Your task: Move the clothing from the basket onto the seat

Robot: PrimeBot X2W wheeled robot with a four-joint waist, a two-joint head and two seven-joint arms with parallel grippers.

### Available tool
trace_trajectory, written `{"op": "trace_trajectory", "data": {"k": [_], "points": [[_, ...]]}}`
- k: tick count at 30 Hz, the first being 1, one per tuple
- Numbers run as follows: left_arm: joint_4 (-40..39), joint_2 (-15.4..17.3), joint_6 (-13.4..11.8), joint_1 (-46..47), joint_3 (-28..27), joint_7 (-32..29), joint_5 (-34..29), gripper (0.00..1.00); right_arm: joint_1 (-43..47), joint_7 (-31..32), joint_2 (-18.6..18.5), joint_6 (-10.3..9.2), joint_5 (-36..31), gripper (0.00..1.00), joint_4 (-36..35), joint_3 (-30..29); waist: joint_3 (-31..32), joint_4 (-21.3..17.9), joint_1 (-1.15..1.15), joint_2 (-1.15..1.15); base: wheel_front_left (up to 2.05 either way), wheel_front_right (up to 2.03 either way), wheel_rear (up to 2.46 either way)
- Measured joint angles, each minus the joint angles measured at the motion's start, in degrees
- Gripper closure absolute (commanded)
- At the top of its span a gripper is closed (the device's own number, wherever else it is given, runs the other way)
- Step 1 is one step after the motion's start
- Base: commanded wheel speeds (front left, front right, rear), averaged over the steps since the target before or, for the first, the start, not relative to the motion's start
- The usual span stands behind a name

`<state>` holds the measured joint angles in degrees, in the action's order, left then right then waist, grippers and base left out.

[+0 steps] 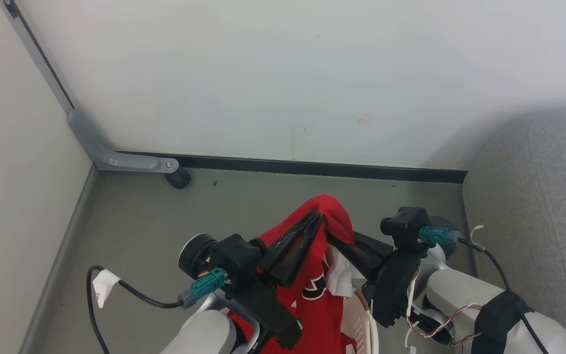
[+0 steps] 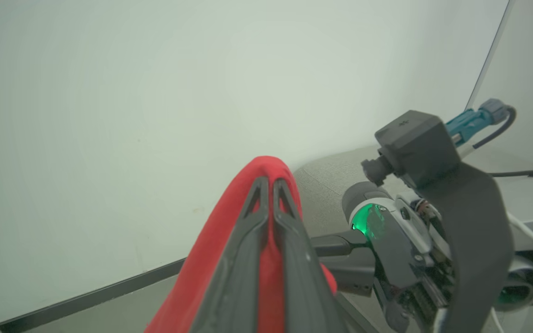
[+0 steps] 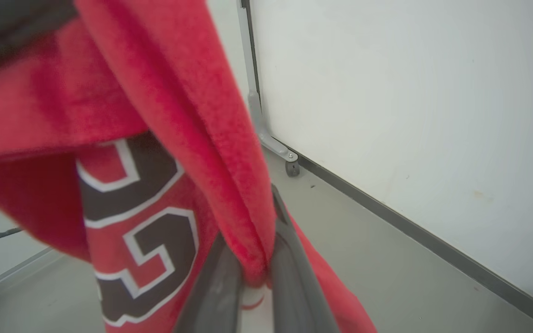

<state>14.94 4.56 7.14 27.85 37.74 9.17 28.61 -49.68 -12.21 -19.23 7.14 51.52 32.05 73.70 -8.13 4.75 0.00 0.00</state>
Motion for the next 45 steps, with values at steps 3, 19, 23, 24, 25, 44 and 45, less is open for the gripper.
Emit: {"op": "trace_trajectory", "data": {"k": [3,19,23,24,25,44,45], "points": [[0.73,0.10,-0.07,0.00,-0.44,0.00,0.19,1.00,-0.01,-0.35,-0.34,0.00,0.74,1.00,0.10,0.00,0.19,-0.16,0.00,0.00,0.00,0.00,0.00],[1.81,0.89,-0.15,-0.52,-0.66,-0.01,0.56,0.00,-0.20,-2.02,-4.74,0.00,7.70,1.00,-1.42,-3.89,1.02,-2.56,0.00,0.00,0.00,0.00,0.00],[1.67,1.01,-0.18,-1.53,-0.57,-0.01,0.56,0.00,-0.20,-2.02,-5.64,0.00,9.05,1.00,-3.27,-6.58,1.27,-3.68,0.00,0.00,0.00,0.00,0.00],[1.57,1.11,-0.18,-1.57,-0.53,-0.01,0.56,0.00,-0.20,-2.02,-6.02,0.00,9.29,1.00,-3.66,-7.27,1.32,-3.98,0.00,0.00,0.00,0.00,0.00],[1.44,1.22,-0.18,-1.57,-0.52,-0.01,0.56,0.00,-0.19,-2.02,-6.41,0.00,9.53,1.00,-3.93,-7.93,1.36,-4.28,0.00,0.00,0.00,0.00,0.00],[-0.08,2.66,-0.66,-2.70,-0.30,-0.08,0.55,0.00,6.06,-2.04,-10.23,0.00,10.09,1.00,-7.12,-18.37,2.08,-11.66,0.00,0.00,0.00,0.00,0.00],[-0.18,2.68,-0.66,-2.75,-0.25,-0.08,0.55,0.00,6.63,-2.04,-10.32,0.00,10.10,1.00,-7.60,-19.17,2.13,-12.12,0.00,0.00,0.00,0.00,0.00]]}}
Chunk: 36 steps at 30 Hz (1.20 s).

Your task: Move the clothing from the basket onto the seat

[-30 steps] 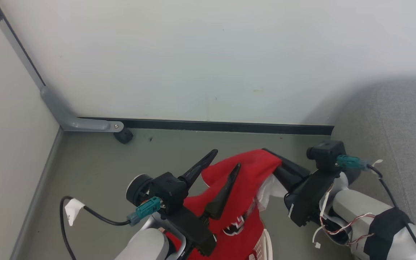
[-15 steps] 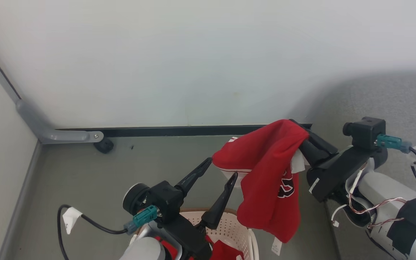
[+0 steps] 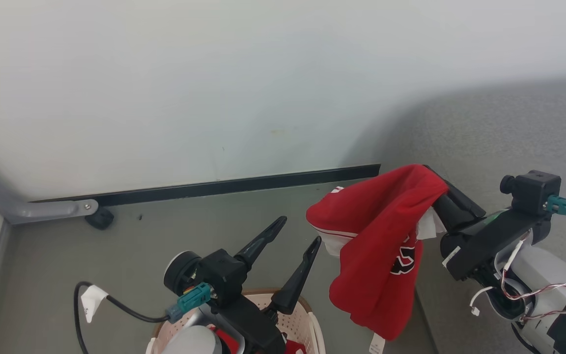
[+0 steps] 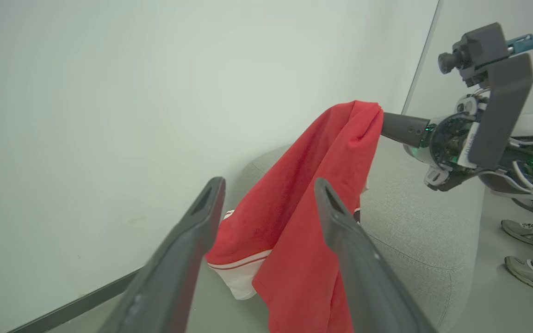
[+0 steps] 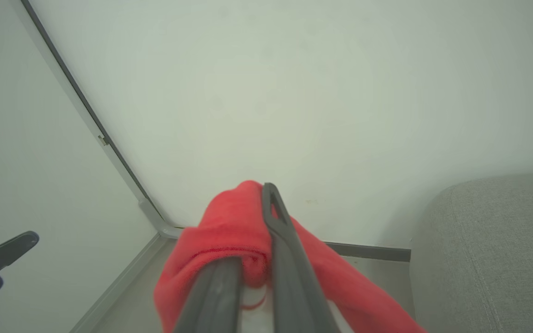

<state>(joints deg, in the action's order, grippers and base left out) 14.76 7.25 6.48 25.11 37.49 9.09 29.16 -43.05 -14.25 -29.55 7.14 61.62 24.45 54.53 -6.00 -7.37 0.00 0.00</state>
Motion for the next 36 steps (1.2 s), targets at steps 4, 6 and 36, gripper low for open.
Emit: {"op": "trace_trajectory", "data": {"k": [4,6,36], "points": [[-0.52,0.30,-0.19,-0.72,0.18,-0.47,-0.07,0.00,1.39,-0.01,-0.63,0.00,-0.51,1.00,-1.62,-2.11,0.15,-1.86,0.00,0.00,0.00,0.00,0.00],[-0.85,0.65,-0.18,-0.91,0.25,-0.51,-0.07,0.00,2.01,-0.01,-1.14,0.00,-1.31,1.00,-2.29,-3.26,0.17,-2.76,0.00,0.00,0.00,0.00,0.00],[-3.16,1.72,-0.22,-0.57,1.96,-2.45,-1.01,0.00,15.02,-0.02,-4.02,-3.20,-11.57,1.00,-15.95,-22.40,-2.28,-16.01,0.00,0.00,0.00,0.00,0.00]]}}
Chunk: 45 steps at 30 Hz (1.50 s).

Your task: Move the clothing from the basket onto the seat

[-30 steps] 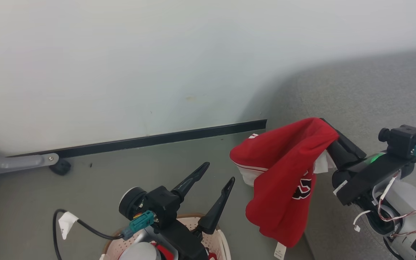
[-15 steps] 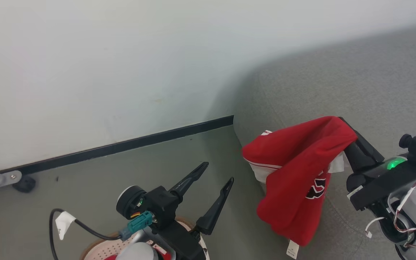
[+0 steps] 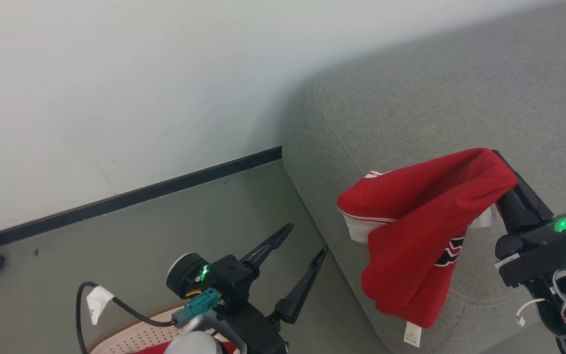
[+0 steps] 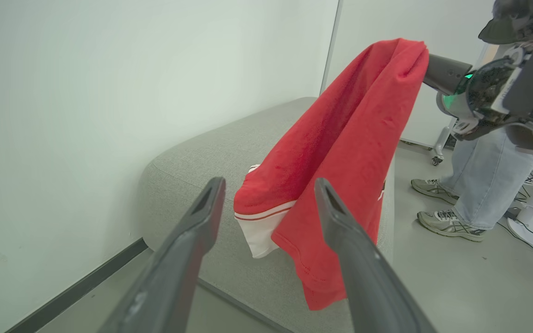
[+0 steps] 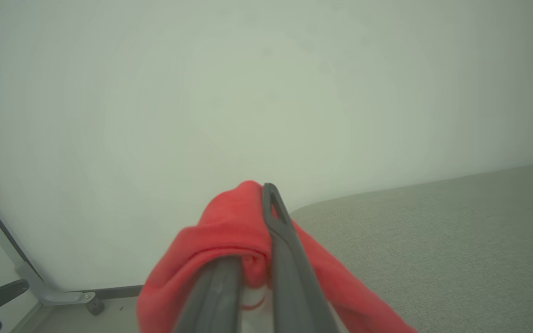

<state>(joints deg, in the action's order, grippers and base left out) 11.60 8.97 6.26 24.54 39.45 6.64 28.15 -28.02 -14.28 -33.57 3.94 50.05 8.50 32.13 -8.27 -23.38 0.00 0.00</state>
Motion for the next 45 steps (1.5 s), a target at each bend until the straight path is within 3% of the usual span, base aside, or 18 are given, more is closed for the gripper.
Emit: {"op": "trace_trajectory", "data": {"k": [20,23,32,45], "points": [[-0.81,0.38,0.05,0.86,0.35,-0.60,-0.03,0.00,2.41,-0.01,-0.55,-0.56,-4.90,1.00,-4.03,-12.00,-1.82,-0.53,0.00,0.00,0.00,0.00,0.00],[-1.76,1.18,0.05,1.35,0.60,-1.60,-0.53,0.00,-1.93,-0.01,-2.30,0.23,-5.13,1.00,-0.64,-15.95,-3.74,-0.54,0.00,0.00,0.00,0.00,0.00],[-3.21,2.11,0.09,3.68,1.34,-3.60,-1.11,0.00,-11.29,-0.02,-4.08,2.03,-5.12,1.00,7.13,-19.63,-7.49,0.00,0.00,0.00,0.00,0.00,0.00],[-5.09,2.78,0.30,6.73,2.14,-6.12,-1.62,0.00,-21.43,-0.43,-7.94,2.64,-2.72,1.00,18.39,-27.35,-13.25,1.57,0.01,0.00,0.00,0.00,0.00]]}}
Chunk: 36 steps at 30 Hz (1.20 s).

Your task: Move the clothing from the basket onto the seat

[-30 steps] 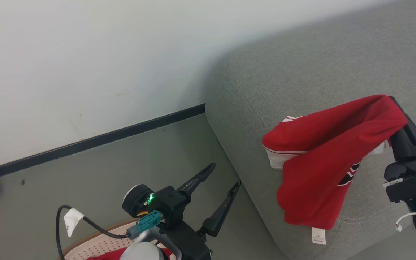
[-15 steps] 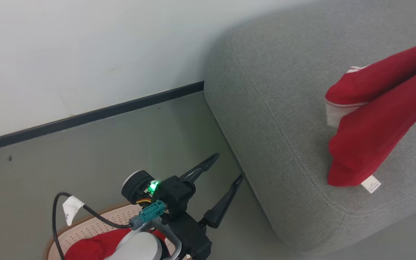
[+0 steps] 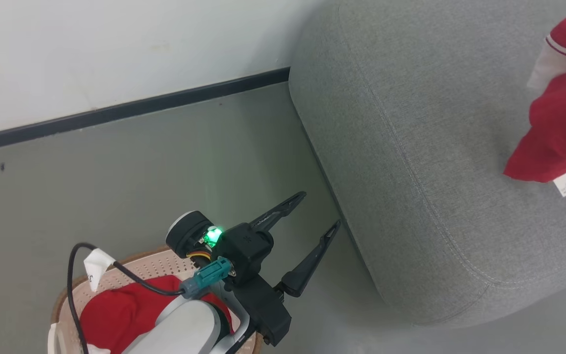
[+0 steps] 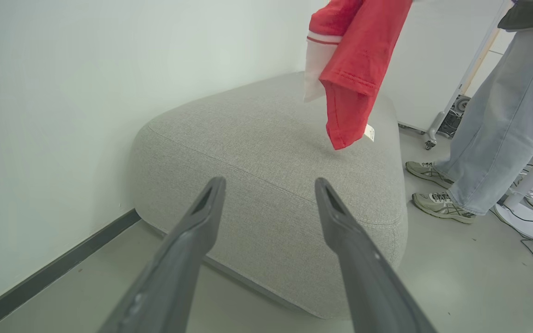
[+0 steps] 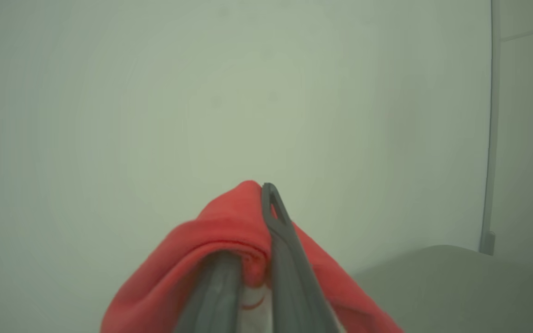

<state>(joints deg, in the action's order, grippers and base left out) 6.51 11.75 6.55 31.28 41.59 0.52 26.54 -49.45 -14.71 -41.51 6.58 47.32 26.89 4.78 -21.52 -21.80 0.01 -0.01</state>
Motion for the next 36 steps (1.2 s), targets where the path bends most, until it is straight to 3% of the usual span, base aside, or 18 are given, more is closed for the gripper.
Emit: {"op": "trace_trajectory", "data": {"k": [13,21,26,36], "points": [[-2.97,1.00,0.02,4.20,0.12,-2.19,-1.67,0.00,-5.00,0.00,0.38,0.08,-2.50,1.00,8.32,-0.02,-7.06,1.85,0.00,0.00,0.00,0.00,0.00],[-3.07,2.43,0.03,5.02,-0.01,-2.78,-1.93,0.00,-6.26,0.00,4.90,0.40,-5.22,1.00,12.05,2.36,-10.80,2.28,0.00,0.00,0.00,0.00,0.00],[-2.30,2.49,0.07,5.28,0.05,-2.76,-1.92,0.00,-3.14,0.00,7.35,0.51,-7.12,1.00,14.84,5.21,-11.59,2.04,0.00,-0.01,0.00,0.00,0.00],[-1.27,3.05,0.08,5.28,-0.09,-2.27,-1.88,0.00,1.88,0.00,8.53,0.51,-8.49,1.00,20.75,10.20,-10.91,1.71,-0.01,0.00,0.00,0.00,0.00]]}}
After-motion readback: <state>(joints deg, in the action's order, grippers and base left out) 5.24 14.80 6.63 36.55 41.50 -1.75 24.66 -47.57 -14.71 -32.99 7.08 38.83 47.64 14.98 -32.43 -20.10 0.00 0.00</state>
